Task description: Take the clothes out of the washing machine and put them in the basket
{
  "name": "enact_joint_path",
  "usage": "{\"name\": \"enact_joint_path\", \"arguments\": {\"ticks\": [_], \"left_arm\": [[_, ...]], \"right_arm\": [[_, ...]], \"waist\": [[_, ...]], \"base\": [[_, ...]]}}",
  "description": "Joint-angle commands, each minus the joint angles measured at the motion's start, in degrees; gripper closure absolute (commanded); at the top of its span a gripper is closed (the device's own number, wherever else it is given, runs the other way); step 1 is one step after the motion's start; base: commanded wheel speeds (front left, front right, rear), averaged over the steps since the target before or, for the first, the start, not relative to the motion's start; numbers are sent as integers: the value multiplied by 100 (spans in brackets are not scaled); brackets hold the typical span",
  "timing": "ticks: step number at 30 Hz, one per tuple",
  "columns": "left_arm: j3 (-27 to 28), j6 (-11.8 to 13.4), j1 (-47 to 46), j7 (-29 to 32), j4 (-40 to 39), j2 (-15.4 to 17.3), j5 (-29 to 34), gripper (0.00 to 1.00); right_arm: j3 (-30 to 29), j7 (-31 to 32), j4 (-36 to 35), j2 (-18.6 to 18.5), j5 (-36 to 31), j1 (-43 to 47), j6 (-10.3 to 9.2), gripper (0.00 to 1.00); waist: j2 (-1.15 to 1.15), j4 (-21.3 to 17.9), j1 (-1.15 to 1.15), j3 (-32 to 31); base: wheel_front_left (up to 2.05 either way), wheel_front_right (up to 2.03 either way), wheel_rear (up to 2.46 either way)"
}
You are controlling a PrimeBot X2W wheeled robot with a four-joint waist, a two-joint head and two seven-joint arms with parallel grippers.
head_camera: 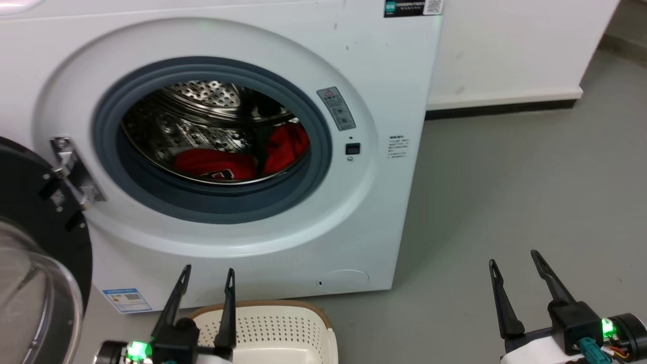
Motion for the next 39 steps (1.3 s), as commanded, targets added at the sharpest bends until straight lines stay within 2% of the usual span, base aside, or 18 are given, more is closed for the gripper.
{"name": "enact_joint_path", "arguments": {"ticks": [1,7,14,18,23,31,35,39], "left_arm": [[44,-20,-129,-16,15,70,-35,0],[355,-317,-956,-15,379,496,-163,0],[678,-808,-2670,12,1466,1331,-194,0],[627,-1075,-3976,689,2035,1803,-156,0],[349,-1263,-5535,1716,2755,2274,-94,0],[-260,-1327,-7674,3452,3759,2931,-288,0],[-648,-1328,-8457,4094,4018,3262,-467,0],[-810,-1329,-8854,4506,4164,3445,-552,0]], "right_arm": [[13,-14,-10,3,49,-87,-6,0],[49,-13,-183,8,242,-323,-6,0],[158,-13,-461,10,491,-762,-6,0],[200,-14,-614,11,595,-980,-6,0],[243,-13,-795,11,899,-1164,-6,0],[605,-14,-992,12,1249,-1247,-6,0],[794,-13,-1046,12,1448,-1292,-6,0],[959,-14,-1073,11,1695,-1312,-6,0]], "waist": [[0,-229,0,229],[0,-699,0,1031],[0,-1115,0,2279],[0,-1244,0,2873],[0,-1428,0,3496],[0,-1854,0,4355],[0,-2069,0,4699],[0,-2219,0,4873]], "base": [[0,0,0],[0,0,0],[0,0,0],[0,0,0],[0,0,0],[0,0,0],[0,0,0],[0,0,0]]}}
